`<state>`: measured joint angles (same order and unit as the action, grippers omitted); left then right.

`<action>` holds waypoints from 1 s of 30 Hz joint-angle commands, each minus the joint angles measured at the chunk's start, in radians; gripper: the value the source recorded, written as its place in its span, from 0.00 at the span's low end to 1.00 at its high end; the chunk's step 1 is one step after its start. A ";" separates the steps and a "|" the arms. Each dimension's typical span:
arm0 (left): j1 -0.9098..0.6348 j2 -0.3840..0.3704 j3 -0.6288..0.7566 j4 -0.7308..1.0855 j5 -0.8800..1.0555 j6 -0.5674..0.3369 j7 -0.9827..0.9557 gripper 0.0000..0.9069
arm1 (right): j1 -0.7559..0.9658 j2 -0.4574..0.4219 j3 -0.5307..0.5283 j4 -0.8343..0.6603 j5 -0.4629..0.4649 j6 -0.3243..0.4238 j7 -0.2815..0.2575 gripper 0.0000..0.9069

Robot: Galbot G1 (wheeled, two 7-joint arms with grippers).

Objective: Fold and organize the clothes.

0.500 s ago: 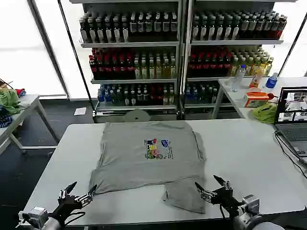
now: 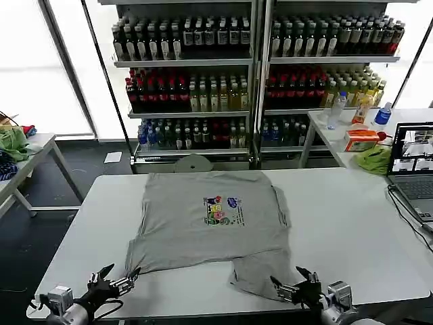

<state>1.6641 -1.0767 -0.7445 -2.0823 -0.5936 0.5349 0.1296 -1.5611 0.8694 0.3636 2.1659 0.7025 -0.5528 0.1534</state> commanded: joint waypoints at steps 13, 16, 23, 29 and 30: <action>-0.032 -0.009 0.041 0.059 -0.022 0.021 -0.011 0.13 | 0.006 0.022 -0.037 0.005 0.019 -0.025 0.016 0.00; -0.035 -0.017 0.043 0.075 -0.017 0.014 -0.012 0.01 | 0.004 0.021 -0.037 0.006 0.020 -0.025 0.013 0.00; -0.031 -0.022 0.035 0.080 -0.018 0.000 -0.008 0.01 | 0.006 0.020 -0.030 0.004 0.020 -0.024 0.014 0.00; -0.026 -0.038 0.048 0.071 -0.017 -0.002 -0.007 0.01 | 0.007 0.021 -0.026 0.005 0.028 -0.019 0.012 0.00; -0.027 -0.044 0.051 0.067 -0.015 -0.003 -0.009 0.01 | 0.007 0.020 -0.025 0.005 0.028 -0.010 0.007 0.00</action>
<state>1.6386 -1.1042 -0.7094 -2.0184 -0.6122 0.5314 0.1240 -1.5605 0.8824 0.3433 2.1740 0.7302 -0.5614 0.1535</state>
